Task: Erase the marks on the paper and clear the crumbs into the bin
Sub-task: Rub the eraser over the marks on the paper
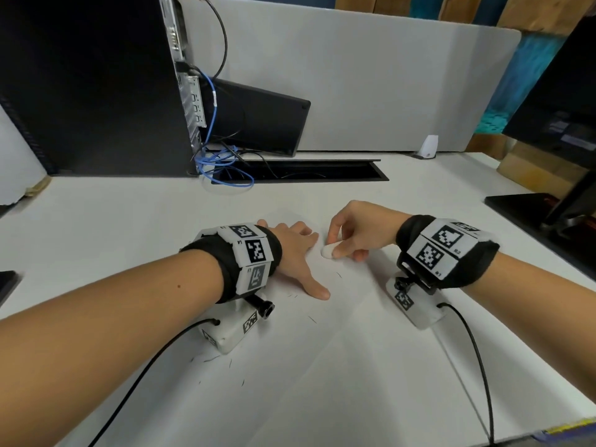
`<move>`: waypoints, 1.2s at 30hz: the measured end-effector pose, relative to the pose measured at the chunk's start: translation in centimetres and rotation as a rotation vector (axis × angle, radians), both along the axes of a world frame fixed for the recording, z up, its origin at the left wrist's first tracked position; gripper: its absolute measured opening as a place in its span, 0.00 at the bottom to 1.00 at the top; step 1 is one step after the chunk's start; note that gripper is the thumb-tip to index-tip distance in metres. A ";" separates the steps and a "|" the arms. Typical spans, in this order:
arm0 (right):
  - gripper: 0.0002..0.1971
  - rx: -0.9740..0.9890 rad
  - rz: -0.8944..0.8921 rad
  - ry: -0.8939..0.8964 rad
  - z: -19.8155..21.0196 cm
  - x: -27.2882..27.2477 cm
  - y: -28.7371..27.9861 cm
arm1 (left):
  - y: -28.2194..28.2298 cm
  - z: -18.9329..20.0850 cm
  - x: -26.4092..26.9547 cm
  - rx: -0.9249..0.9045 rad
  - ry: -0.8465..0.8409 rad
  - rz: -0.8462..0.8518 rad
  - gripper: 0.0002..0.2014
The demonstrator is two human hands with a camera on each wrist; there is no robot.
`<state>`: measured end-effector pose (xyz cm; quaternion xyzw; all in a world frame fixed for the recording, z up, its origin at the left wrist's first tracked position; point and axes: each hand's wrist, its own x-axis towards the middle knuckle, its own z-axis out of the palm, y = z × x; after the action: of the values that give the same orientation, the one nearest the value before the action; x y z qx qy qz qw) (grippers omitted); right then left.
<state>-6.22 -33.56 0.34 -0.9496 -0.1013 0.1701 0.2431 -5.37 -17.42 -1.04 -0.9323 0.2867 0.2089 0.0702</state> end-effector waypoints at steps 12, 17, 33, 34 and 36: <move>0.09 -0.078 0.141 0.025 -0.1 -1.3 0.8 | -0.2 0.1 0.2 0.020 0.010 0.004 0.55; 0.10 -0.143 0.055 -0.138 0.1 -0.1 0.7 | -0.3 0.1 0.2 0.035 0.019 0.008 0.55; 0.08 -0.030 0.043 -0.130 0.3 -0.5 -0.2 | -0.4 0.2 -0.1 0.033 -0.006 0.007 0.55; 0.08 -0.028 -0.018 -0.180 0.4 0.1 -0.5 | -0.4 0.2 -0.1 0.030 -0.004 0.007 0.55; 0.08 -0.054 -0.039 -0.169 0.1 0.9 -0.6 | -0.2 0.2 -0.1 0.025 0.003 0.010 0.55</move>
<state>-5.29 -34.14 0.44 -0.9686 -0.0981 0.0873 0.2111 -5.50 -17.64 -0.80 -0.9324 0.2796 0.2142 0.0807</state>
